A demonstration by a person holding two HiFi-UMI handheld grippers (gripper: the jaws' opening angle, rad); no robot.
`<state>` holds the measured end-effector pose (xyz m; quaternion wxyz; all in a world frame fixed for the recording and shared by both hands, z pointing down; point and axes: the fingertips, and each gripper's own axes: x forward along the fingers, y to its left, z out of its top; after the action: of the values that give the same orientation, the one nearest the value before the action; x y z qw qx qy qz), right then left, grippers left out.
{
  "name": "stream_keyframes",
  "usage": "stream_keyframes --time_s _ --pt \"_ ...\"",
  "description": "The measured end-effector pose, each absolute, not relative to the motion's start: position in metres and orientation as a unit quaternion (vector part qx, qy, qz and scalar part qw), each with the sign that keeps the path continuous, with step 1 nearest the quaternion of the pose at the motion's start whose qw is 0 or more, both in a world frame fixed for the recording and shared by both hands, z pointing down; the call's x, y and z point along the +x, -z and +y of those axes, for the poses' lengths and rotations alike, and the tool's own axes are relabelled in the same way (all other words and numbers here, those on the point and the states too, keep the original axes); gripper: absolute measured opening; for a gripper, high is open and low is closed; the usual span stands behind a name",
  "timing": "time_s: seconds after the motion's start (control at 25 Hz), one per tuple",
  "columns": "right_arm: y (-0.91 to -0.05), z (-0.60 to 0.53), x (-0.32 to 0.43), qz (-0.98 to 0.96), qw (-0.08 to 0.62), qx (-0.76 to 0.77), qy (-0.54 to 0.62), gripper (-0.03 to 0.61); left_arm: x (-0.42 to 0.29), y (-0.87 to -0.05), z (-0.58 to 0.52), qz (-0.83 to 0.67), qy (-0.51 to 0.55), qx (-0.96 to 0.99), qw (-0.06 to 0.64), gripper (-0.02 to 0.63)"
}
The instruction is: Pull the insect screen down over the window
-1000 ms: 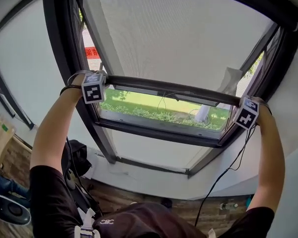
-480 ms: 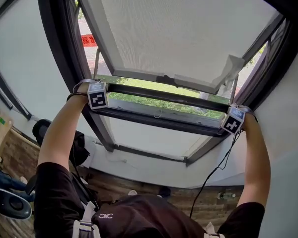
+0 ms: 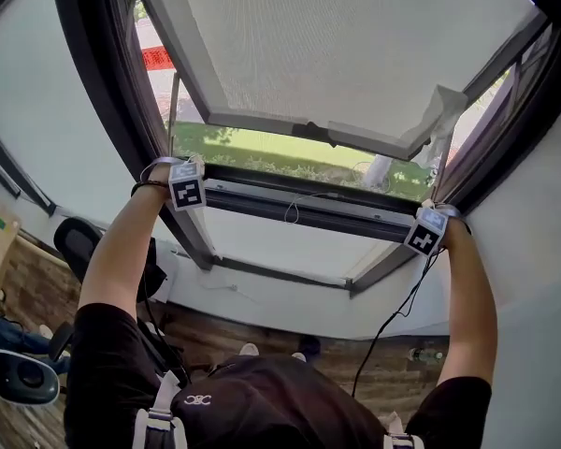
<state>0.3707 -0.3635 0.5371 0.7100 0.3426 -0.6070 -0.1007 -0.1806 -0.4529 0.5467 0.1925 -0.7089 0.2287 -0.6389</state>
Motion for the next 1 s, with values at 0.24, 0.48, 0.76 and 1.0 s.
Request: stream_keyframes --time_s 0.24,0.48,0.76,1.0 --pt "-0.566 -0.364 0.372 -0.602 0.71 0.348 0.113 0.029 -0.178 -0.583 -0.452 0.211 0.644 -0.712 0.185 0.023" --pt "-0.602 -0.364 0.371 -0.592 0.726 0.336 0.1 0.028 -0.18 -0.623 -0.452 0.197 0.663 -0.699 0.18 0.02" --pt "-0.629 -0.365 0.37 -0.584 0.731 0.337 0.108 0.026 -0.179 -0.653 -0.455 0.195 0.662 -0.698 0.192 0.02" --pt "-0.66 -0.364 0.371 -0.563 0.75 0.332 0.105 0.025 -0.178 -0.684 -0.453 0.19 0.677 -0.687 0.186 0.018"
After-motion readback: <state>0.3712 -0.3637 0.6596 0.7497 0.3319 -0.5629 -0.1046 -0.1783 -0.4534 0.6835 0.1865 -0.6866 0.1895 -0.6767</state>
